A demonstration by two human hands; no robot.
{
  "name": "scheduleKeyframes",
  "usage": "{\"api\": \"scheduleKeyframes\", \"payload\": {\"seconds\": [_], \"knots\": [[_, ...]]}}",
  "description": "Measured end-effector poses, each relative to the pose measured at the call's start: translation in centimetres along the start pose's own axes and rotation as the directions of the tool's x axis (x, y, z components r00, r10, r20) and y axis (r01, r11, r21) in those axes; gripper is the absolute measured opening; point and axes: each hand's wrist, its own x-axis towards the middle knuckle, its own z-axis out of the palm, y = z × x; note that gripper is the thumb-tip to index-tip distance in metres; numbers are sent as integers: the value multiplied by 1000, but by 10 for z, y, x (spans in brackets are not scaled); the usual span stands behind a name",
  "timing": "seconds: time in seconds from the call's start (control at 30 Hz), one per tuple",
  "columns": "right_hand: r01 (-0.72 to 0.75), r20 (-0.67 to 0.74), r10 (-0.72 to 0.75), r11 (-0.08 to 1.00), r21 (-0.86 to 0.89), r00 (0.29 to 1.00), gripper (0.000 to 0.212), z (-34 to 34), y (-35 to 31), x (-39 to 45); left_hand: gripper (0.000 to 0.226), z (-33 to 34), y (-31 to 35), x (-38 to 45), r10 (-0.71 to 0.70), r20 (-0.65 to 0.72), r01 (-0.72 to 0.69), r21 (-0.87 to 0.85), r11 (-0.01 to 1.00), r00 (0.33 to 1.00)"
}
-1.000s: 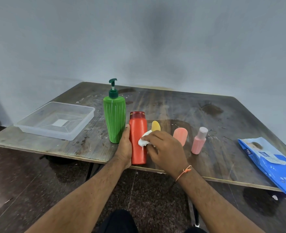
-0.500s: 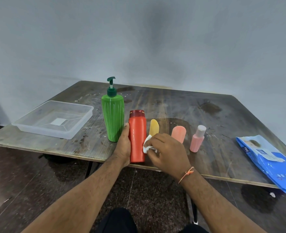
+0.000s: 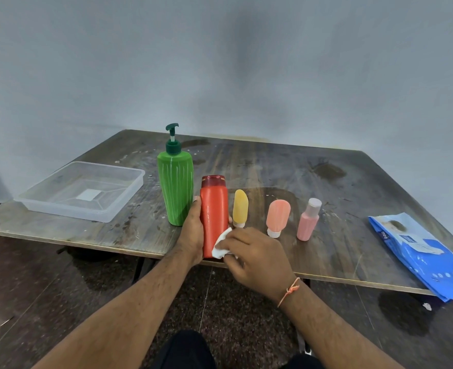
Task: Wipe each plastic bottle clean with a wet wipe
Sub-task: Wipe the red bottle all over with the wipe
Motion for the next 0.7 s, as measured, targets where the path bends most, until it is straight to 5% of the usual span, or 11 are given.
{"api": "scheduleKeyframes", "payload": {"seconds": [0.17, 0.3, 0.7], "knots": [[-116, -58, 113, 993, -33, 992, 14, 3, 6, 1, 86, 3, 0, -3, 29, -17, -28, 28, 999, 999], [-14, 2, 14, 999, -38, 1000, 20, 1, -1, 0, 88, 4, 1, -4, 3, 1, -3, 12, 1000, 1000], [-38, 21, 40, 996, -85, 999, 13, -1, -1, 22, 83, 8, -1, -6, 31, -1, -30, 52, 998, 1000]]}}
